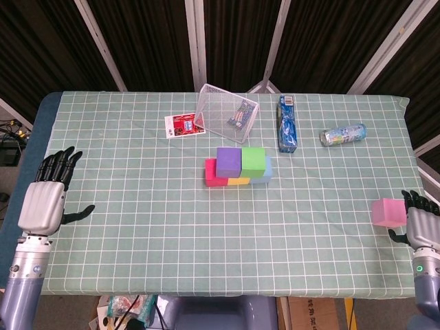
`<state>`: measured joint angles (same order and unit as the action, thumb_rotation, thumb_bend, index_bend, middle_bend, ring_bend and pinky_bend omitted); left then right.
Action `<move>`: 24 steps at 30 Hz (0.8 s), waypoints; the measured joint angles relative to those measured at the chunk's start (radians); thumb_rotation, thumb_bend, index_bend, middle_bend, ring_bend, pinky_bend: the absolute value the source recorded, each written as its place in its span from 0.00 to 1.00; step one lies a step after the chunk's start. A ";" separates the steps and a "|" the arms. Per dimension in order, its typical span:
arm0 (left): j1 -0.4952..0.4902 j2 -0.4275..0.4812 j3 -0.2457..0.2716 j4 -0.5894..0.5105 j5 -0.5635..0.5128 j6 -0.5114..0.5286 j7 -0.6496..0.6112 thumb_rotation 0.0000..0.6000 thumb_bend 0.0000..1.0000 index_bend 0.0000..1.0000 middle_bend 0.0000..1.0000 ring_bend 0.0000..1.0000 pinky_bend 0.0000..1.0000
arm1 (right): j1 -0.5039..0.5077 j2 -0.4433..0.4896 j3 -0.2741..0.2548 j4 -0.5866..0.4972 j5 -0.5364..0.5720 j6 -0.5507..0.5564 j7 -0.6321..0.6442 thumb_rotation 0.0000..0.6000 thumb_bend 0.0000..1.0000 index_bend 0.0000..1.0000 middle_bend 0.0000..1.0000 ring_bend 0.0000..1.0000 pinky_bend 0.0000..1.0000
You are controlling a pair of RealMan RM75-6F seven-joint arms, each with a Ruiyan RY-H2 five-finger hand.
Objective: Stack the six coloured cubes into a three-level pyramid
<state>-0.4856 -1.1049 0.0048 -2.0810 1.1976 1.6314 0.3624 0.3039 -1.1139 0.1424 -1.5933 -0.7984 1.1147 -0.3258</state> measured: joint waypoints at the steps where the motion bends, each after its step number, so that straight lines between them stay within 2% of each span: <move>1: 0.003 0.002 -0.003 -0.001 0.001 -0.006 -0.004 1.00 0.12 0.00 0.00 0.00 0.05 | 0.003 -0.005 -0.002 0.011 0.001 -0.006 -0.003 1.00 0.30 0.00 0.00 0.00 0.00; 14: 0.046 0.026 -0.043 -0.013 0.020 -0.051 -0.023 1.00 0.12 0.00 0.00 0.00 0.05 | 0.059 -0.075 -0.018 0.201 0.026 -0.158 -0.016 1.00 0.30 0.00 0.00 0.00 0.00; 24: 0.068 0.023 -0.078 -0.012 0.016 -0.081 -0.016 1.00 0.12 0.00 0.00 0.00 0.05 | 0.088 -0.143 -0.022 0.349 0.022 -0.243 0.017 1.00 0.30 0.00 0.16 0.04 0.00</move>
<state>-0.4179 -1.0816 -0.0733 -2.0927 1.2134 1.5505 0.3460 0.3918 -1.2569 0.1206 -1.2444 -0.7761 0.8720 -0.3090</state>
